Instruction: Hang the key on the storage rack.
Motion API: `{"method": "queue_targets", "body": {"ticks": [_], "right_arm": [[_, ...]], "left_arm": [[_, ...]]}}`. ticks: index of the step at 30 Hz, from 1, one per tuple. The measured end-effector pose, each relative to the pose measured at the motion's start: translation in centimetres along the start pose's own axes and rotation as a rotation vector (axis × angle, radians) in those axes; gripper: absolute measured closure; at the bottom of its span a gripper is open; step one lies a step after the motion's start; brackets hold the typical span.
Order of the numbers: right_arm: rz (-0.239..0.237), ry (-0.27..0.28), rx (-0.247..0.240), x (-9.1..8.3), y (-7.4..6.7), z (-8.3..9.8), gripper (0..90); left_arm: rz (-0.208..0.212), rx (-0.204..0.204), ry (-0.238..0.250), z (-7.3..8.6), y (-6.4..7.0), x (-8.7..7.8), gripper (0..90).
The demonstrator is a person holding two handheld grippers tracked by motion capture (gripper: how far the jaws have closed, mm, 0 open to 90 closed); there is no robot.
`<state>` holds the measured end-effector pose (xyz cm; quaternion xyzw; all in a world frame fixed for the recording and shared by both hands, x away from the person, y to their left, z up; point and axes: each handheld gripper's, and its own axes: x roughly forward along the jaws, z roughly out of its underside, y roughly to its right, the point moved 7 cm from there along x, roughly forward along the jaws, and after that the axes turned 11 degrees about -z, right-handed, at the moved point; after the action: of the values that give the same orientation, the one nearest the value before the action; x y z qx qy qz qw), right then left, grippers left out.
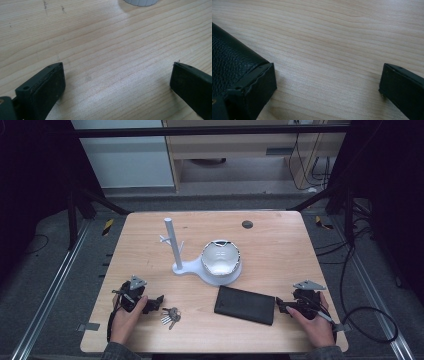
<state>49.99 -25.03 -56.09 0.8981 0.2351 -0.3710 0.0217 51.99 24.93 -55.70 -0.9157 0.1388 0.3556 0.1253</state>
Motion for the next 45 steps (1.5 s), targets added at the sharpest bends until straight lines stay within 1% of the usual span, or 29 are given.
{"method": "queue_targets", "body": {"ticks": [2,6,7,10,11,12,13,14,15,16,17,18,19,20,21,23,24,25,26,27,28,29,30,35,38,40,42,44,45], "right_arm": [[0.002,0.001,0.000,0.0,0.0,0.0,1.2],[-0.002,0.001,0.001,0.0,-0.1,0.0,1.1],[-0.003,0.001,0.001,0.0,-0.1,0.0,1.1],[-0.002,0.001,0.002,0.0,-0.1,0.0,1.1],[-0.002,0.001,0.002,0.0,-0.1,0.0,1.1],[-0.003,0.001,0.001,0.0,-0.1,0.0,1.1],[-0.003,0.001,0.001,0.0,-0.1,0.0,1.1],[-0.004,0.001,0.001,0.0,-0.1,0.0,1.1],[-0.004,0.001,0.001,0.0,-0.1,0.0,1.1],[-0.003,0.001,0.001,0.0,-0.1,0.0,1.1],[-0.004,0.001,0.001,0.0,-0.1,0.0,1.1],[-0.004,0.001,0.001,0.0,-0.1,0.0,1.1],[-0.004,0.001,0.001,0.0,-0.1,0.0,1.1],[-0.004,0.001,0.001,0.0,-0.1,0.0,1.1],[-0.004,0.001,0.001,0.0,-0.1,0.0,1.1],[-0.004,0.001,0.001,0.0,-0.1,0.0,1.1],[-0.004,0.001,0.001,0.0,-0.1,0.0,1.1],[-0.004,0.001,0.001,0.0,-0.1,0.0,1.1],[-0.005,0.001,0.001,0.0,-0.1,0.0,1.1],[-0.005,0.001,0.001,0.0,-0.1,0.0,1.1],[-0.005,0.001,0.000,0.0,-0.1,0.0,1.1],[-0.005,0.001,0.001,0.0,-0.1,0.0,1.1],[-0.005,0.000,0.000,0.0,-0.1,0.0,1.1],[-0.005,0.000,0.001,0.0,-0.1,0.0,1.1],[-0.004,0.001,0.000,0.0,-0.1,0.0,1.1],[-0.005,0.001,0.002,0.0,-0.1,0.0,1.1],[-0.004,0.001,0.000,0.0,-0.1,0.0,1.1],[-0.004,0.000,0.000,0.0,-0.1,0.0,1.1],[-0.004,0.001,0.000,0.0,-0.1,0.0,1.1]], "left_arm": [[-0.004,0.014,0.000,0.1,0.1,0.0,0.0],[0.020,0.049,0.004,0.1,0.6,-0.3,0.2],[0.034,0.071,0.004,0.1,1.0,-0.7,3.9],[0.031,0.131,0.020,-0.1,2.1,-1.7,4.0],[0.031,0.131,0.020,-0.1,2.1,-1.7,4.0],[0.029,0.154,0.022,-0.1,2.4,-2.2,4.0],[0.038,0.168,0.032,-0.1,2.8,-2.6,4.2],[0.078,0.174,0.040,-0.1,3.7,-3.4,4.3],[0.078,0.174,0.040,-0.1,3.7,-3.4,4.0],[0.104,0.165,0.024,-0.1,4.4,-3.8,4.0],[0.116,0.165,0.016,-0.1,4.7,-4.0,4.0],[0.120,0.182,0.009,-0.2,4.9,-4.1,4.1],[0.120,0.182,0.009,-0.2,4.9,-4.1,4.1],[0.124,0.232,0.003,-0.6,5.5,-4.4,4.1],[0.119,0.248,-0.002,-0.8,5.7,-4.5,4.1],[0.118,0.254,-0.010,-1.0,5.9,-4.5,3.9],[0.119,0.290,-0.037,-1.3,6.4,-4.6,3.9],[0.119,0.290,-0.037,-1.3,6.4,-4.6,4.1],[0.128,0.333,-0.061,-1.4,6.8,-4.5,4.4],[0.128,0.333,-0.061,-1.4,6.8,-4.5,4.7],[0.123,0.371,-0.079,-1.6,7.0,-4.4,5.4],[0.123,0.371,-0.079,-1.6,7.0,-4.4,5.6],[0.119,0.398,-0.097,-1.7,7.1,-4.4,5.6],[0.152,0.412,-0.125,-2.2,7.4,-4.8,7.3],[0.165,0.449,-0.140,-2.6,7.5,-5.6,9.8],[0.169,0.461,-0.141,-2.9,7.4,-5.8,10.6],[0.176,0.455,-0.148,-2.9,7.3,-5.9,12.1],[0.187,0.462,-0.165,-2.8,7.1,-6.0,12.7],[0.181,0.464,-0.166,-2.8,7.1,-5.9,14.6]]}}
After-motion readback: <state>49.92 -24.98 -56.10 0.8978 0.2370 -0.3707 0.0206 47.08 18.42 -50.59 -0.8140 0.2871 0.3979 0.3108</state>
